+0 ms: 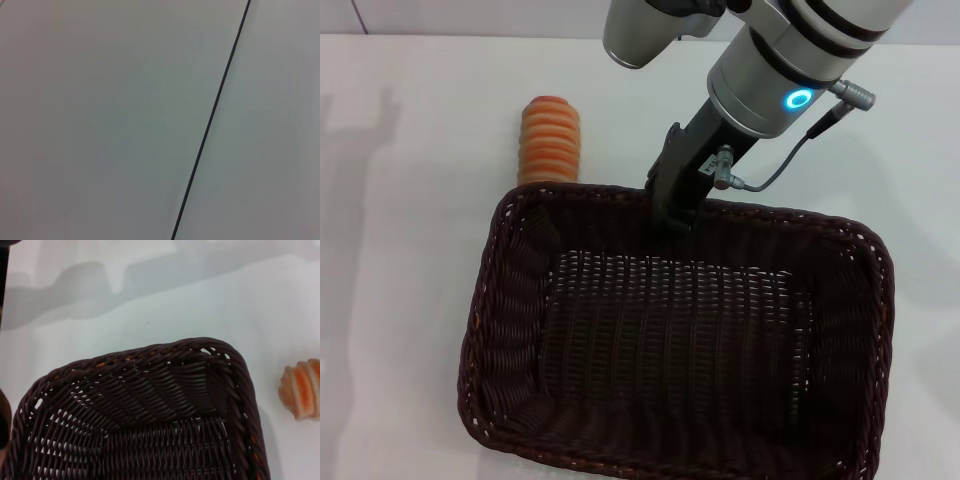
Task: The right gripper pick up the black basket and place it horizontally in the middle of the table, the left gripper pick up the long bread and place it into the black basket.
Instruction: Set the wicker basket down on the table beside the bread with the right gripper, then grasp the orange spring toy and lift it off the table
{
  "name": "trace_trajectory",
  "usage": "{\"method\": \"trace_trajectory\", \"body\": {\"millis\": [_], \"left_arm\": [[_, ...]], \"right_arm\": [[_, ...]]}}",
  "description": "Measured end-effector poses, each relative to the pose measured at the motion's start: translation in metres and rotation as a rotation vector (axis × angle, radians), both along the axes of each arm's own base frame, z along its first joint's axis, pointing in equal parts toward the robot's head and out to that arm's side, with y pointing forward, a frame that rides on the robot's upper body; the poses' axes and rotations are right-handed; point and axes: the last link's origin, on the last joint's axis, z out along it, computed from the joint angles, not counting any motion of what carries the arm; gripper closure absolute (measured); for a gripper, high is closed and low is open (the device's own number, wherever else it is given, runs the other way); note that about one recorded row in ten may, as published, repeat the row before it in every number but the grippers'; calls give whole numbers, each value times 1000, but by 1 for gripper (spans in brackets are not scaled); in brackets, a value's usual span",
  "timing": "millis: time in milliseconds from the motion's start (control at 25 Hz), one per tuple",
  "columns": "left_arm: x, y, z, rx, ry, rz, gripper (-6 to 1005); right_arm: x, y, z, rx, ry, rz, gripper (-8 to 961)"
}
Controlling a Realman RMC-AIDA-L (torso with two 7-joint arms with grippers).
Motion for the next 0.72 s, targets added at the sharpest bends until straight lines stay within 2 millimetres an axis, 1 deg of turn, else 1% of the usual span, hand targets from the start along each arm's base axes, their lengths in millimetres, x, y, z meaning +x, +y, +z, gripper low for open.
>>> {"method": "trace_trajectory", "body": {"millis": [80,240,400,480,600,720], "left_arm": [[0,0,0,0,0,0,137],[-1,-2,0,1,-6,0,137],[-2,-3,0,2,-8,1,137],[-2,-3,0,2,-9,1,137],[-2,-3,0,2,-10,1,137],[-1,-3,-2,-15,-25,-13,137]], "right_arm": [[0,1,0,6,-1,-1,605],[-2,11,5,87,-30,40,605],[-3,30,17,231,-73,109,605],[-3,37,25,285,-75,122,605],[3,40,36,345,-55,110,604],[17,43,51,450,0,98,604]]}}
